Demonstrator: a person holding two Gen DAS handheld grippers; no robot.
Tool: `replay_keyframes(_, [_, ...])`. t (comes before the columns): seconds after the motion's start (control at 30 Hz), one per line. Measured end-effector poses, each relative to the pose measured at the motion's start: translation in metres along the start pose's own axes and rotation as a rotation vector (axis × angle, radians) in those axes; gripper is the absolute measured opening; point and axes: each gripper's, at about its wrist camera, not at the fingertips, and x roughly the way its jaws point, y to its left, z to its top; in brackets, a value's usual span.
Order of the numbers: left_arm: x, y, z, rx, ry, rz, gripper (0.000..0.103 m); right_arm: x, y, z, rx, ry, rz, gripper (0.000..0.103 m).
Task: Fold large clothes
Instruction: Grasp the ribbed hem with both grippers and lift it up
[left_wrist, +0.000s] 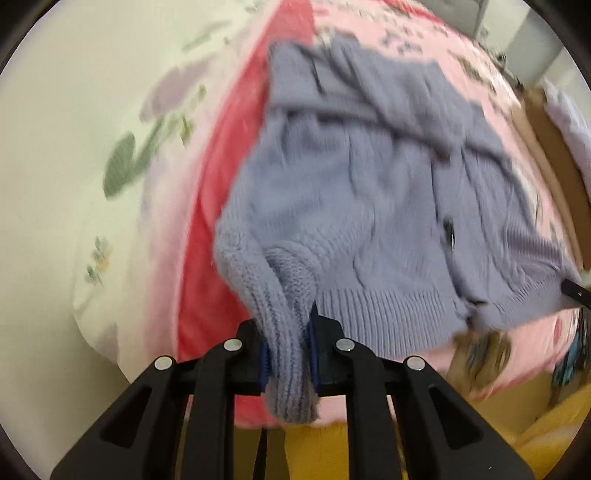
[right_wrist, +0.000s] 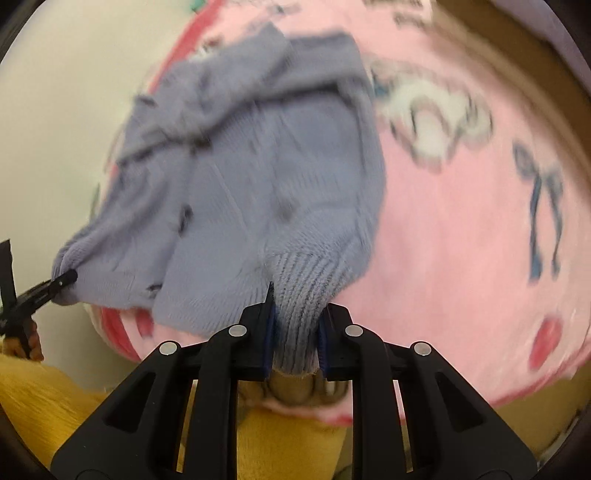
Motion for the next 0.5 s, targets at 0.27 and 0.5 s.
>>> replay_keyframes(0.27, [-0.020,0.012,0.093,-0.067,-0.322,0.033,0.016,-0.044,0.014,0.114,-0.165,-0.270,-0.037,0.018])
replay_keyframes(0.5, [0.009,-0.006,0.207,-0.122,-0.450,0.028,0.016,-0.007,0.009,0.232,-0.192,-0.440,-0.065,0.019])
